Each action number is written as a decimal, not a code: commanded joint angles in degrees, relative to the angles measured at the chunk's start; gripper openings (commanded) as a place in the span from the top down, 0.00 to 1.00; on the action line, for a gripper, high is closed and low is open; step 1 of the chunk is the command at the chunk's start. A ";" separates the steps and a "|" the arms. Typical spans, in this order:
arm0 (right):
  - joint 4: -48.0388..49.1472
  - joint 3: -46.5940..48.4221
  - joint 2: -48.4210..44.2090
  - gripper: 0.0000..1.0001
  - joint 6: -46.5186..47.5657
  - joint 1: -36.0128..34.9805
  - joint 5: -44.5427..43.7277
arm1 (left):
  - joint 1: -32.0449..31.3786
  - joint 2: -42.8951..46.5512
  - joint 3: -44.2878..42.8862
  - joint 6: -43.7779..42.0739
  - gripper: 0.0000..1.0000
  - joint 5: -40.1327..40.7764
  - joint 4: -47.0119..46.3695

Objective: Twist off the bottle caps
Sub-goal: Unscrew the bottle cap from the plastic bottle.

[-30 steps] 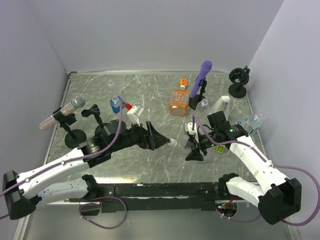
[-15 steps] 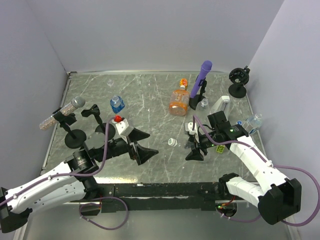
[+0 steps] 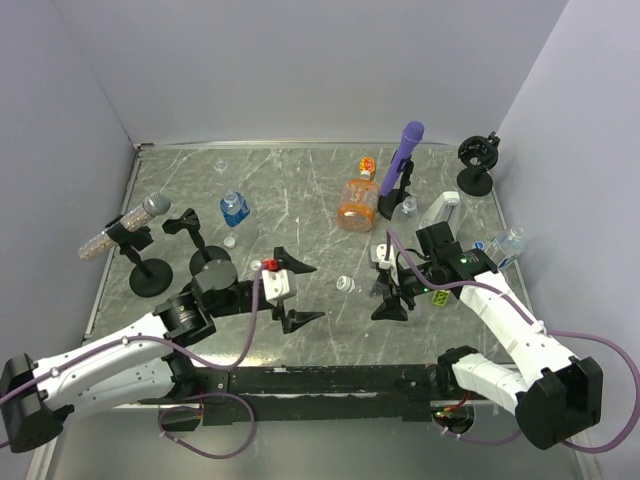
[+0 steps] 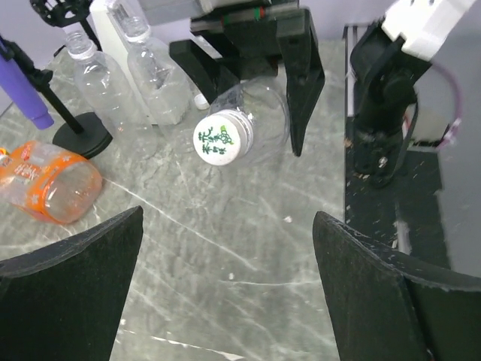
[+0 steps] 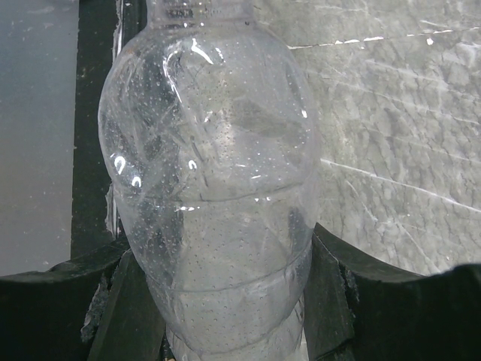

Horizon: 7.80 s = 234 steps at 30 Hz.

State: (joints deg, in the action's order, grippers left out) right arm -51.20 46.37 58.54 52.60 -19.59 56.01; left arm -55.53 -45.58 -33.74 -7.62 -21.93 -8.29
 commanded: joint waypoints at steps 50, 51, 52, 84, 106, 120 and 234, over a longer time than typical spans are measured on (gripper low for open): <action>0.49 -0.23 -0.36 0.83 1.98 0.43 2.00 | 3.32 -21.30 -20.13 42.45 0.99 -9.28 5.55; 0.49 -0.23 -0.36 0.83 1.98 0.43 2.00 | 3.23 -21.91 -20.92 46.51 0.99 -9.01 7.31; 0.40 -0.23 -0.19 0.83 1.98 0.43 1.91 | 3.15 -22.53 -21.28 50.82 0.99 -9.18 8.20; 0.40 -1.19 -0.62 0.83 2.77 4.65 2.00 | -3.71 -0.76 -12.33 46.05 0.03 15.70 10.50; -0.39 -1.19 0.17 0.83 4.09 10.36 2.44 | -3.71 15.87 -2.74 45.32 0.03 19.39 14.80; -0.22 -1.19 -0.71 0.83 4.44 11.60 2.53 | -3.80 16.32 -2.48 45.76 0.03 19.56 15.51; 2.60 8.65 10.71 0.87 -1.63 5.09 -1.87 | 17.47 -41.61 -33.24 33.91 0.27 -26.50 6.27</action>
State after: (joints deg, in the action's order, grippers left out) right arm -47.68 54.28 70.63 47.55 -14.68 47.46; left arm -38.28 -89.84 -64.82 32.27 -46.26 -4.75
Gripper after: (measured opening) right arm 0.636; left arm 0.622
